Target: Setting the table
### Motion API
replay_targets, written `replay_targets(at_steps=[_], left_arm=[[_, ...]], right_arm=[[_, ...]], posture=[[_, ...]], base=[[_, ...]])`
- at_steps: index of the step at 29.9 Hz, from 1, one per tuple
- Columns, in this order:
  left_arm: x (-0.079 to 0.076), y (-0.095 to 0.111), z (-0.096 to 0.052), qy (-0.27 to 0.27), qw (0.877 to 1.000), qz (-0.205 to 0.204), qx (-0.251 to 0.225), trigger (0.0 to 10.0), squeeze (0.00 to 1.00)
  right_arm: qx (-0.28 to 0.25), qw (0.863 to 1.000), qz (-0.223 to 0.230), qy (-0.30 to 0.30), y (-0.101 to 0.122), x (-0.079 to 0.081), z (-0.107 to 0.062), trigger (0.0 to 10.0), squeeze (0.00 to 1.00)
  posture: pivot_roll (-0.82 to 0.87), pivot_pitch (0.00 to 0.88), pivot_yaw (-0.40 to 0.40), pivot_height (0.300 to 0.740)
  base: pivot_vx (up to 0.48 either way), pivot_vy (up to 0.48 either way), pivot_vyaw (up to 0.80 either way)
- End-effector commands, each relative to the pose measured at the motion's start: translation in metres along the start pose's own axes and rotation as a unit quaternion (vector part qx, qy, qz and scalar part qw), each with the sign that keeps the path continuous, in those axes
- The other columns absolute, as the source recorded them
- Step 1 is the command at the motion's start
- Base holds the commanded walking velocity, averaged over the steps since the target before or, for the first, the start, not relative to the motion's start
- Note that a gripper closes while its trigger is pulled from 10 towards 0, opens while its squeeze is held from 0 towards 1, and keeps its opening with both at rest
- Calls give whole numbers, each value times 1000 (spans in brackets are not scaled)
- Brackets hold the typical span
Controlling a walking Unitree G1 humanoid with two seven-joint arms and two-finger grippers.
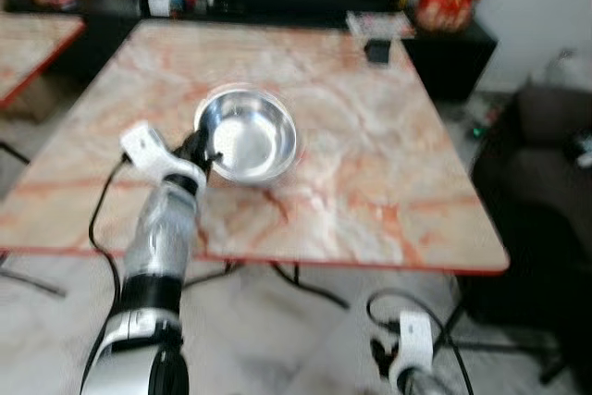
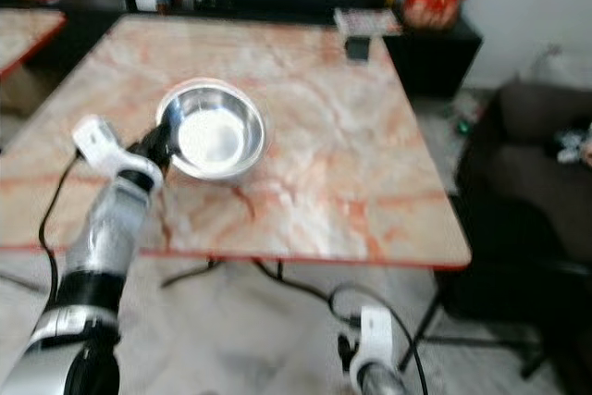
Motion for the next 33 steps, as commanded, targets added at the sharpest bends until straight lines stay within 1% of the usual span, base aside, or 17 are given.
replay_targets(at_steps=[1, 2, 5, 6, 8, 10, 14, 20, 24, 28, 30, 31, 33], left_arm=[[-9, -6, -1, 1, 1000, 7, 12, 10000, 0], [-6, -6, -3, 13, 1000, 5, 13, 10000, 0], [-6, -6, -3, 14, 1000, 5, 13, 10000, 0], [-1, -18, -13, 43, 998, -30, 45, 10000, 0], [2, -24, -20, 62, 995, -56, 61, 10000, 0], [1, -24, -25, 69, 993, -73, 65, 10000, 0], [-3, -25, -28, 71, 992, -77, 70, 10000, 0], [-1, -29, -32, 100, 988, -79, 85, 10000, 0], [-5, -30, -35, 105, 984, -97, 102, 10000, 0], [0, -36, -40, 132, 980, -92, 116, 10000, 0], [3, -36, -42, 143, 978, -88, 120, 10000, 0], [8, -36, -45, 163, 975, -86, 121, 10000, 0], [11, -35, -47, 170, 974, -84, 120, 10000, 0]], right_arm=[[5, 1000, 0, -16, -2, -13, -2, 10000, 0], [5, 1000, -2, -16, -2, -13, -2, 10000, 0], [5, 1000, -2, -17, -2, -13, -2, 10000, 0], [6, 1000, -3, -17, -3, -14, -3, 10000, 0], [6, 1000, -3, -17, -4, -15, -3, 10000, 0], [7, 1000, -3, -17, -5, -16, -4, 10000, 0], [9, 1000, -7, -17, -5, -17, -4, 10000, 0], [8, 1000, -8, -15, -4, -17, -4, 10000, 0], [8, 1000, -9, -15, -4, -18, -4, 10000, 0], [8, 1000, -10, -15, -4, -18, -4, 10000, 0], [9, 1000, -9, -14, -4, -18, -4, 10000, 0], [9, 1000, -9, -14, -4, -18, -4, 10000, 0], [9, 1000, -10, -12, -4, -17, -4, 10000, 0]], posture=[[48, 123, -58, 740], [48, 123, -58, 740], [48, 123, -58, 740], [53, 133, -61, 740], [51, 140, -65, 740], [53, 141, -66, 740], [57, 144, -70, 740], [51, 146, -77, 740], [51, 142, -76, 740], [54, 146, -76, 740], [56, 145, -76, 740], [56, 145, -75, 740], [56, 145, -75, 740]], base=[[0, 0, 0], [0, 0, 0], [0, 0, 0], [0, 0, 0], [0, 0, 0], [0, 0, 0], [0, 0, 0], [0, 0, 0], [0, 0, 0], [0, 0, 0], [0, 0, 0], [0, 0, 0], [0, 0, 0]])
Point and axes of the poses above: a point about 5 cm out from each wrist's last joint towards the gripper, its own z axis pointing out of the wrist towards the gripper, its own y axis along the axis of the wrist's last joint, x = y × z, the point moved 2 cm from there along z, pointing out of the wrist towards the gripper, and after that the axes turned 10 degrees about z, right-handed, at the moved point
